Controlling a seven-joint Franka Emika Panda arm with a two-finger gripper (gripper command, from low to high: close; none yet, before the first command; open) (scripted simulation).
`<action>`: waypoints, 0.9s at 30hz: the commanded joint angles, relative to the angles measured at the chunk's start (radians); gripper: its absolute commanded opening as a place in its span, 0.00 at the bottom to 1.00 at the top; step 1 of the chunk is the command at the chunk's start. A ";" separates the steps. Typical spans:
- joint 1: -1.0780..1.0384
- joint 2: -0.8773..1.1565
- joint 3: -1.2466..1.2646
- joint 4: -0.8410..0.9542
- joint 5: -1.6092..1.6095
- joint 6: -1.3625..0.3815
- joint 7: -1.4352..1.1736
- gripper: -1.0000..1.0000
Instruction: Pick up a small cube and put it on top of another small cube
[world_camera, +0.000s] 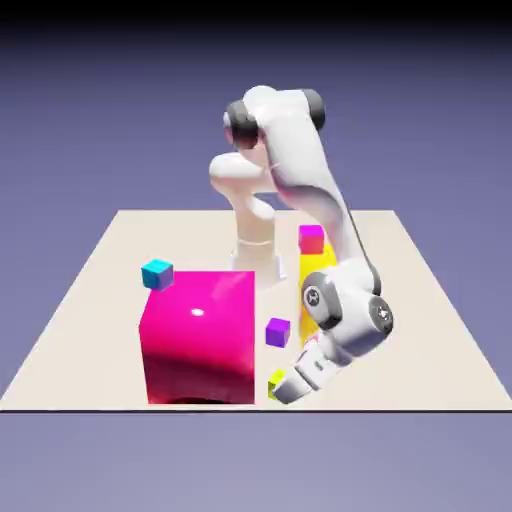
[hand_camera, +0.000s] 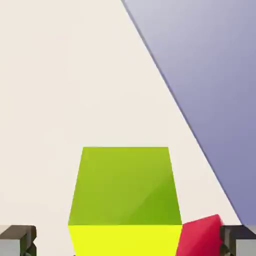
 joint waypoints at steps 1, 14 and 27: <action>0.000 0.000 0.000 0.000 0.000 0.000 0.000 0.00; 0.037 -0.442 0.084 -0.112 0.302 -0.337 0.058 0.00; 0.060 -0.913 0.143 -0.328 0.616 -0.608 0.188 0.00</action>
